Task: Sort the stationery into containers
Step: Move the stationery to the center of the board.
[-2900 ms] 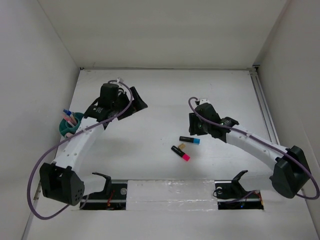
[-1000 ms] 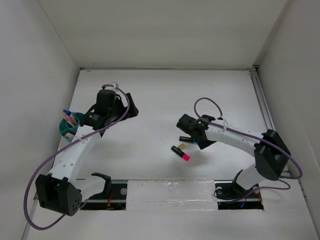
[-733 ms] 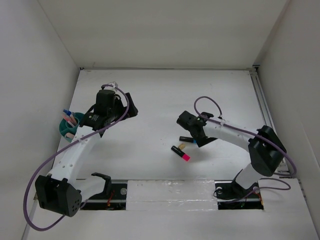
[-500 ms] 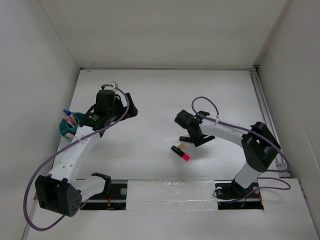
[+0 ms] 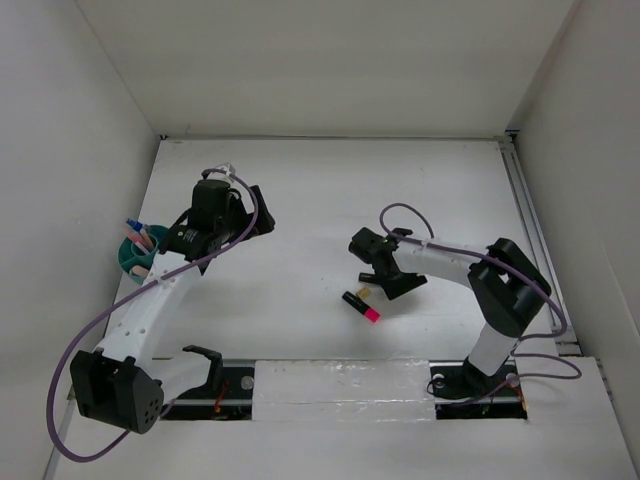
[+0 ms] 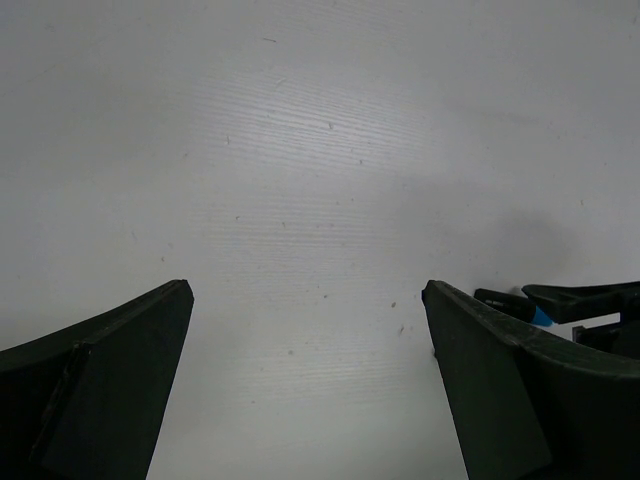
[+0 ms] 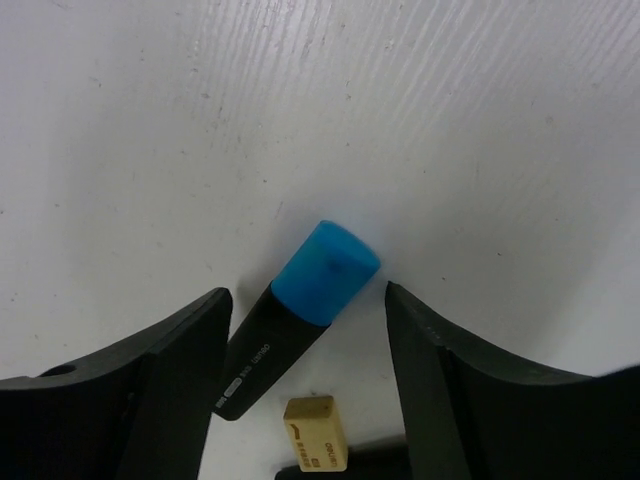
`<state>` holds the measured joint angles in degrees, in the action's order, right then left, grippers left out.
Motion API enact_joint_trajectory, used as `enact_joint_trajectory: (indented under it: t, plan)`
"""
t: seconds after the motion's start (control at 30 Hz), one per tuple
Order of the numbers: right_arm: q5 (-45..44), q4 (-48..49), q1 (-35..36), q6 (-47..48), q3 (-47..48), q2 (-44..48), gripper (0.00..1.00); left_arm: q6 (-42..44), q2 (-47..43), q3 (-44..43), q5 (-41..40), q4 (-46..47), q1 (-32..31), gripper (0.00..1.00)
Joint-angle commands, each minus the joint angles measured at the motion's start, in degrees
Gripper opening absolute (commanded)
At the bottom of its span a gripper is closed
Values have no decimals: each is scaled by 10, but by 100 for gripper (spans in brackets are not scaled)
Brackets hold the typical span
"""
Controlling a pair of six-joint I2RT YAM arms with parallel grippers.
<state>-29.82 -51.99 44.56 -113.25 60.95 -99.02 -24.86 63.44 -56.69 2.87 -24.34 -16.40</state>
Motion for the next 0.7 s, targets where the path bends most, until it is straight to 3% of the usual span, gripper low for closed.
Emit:
enact_joint_trajectory:
  t: [0.0, 0.23, 0.67]
  plan:
    - [15, 21, -6, -297, -12, -22, 66, 8, -15, 4, -4, 3, 1, 100]
    - [34, 51, -11, -290, -35, -45, 51, 8, -15, 4, -4, 3, 1, 100]
    - [27, 110, -24, -240, -46, -45, 50, 8, -15, 4, -4, 3, 1, 100]
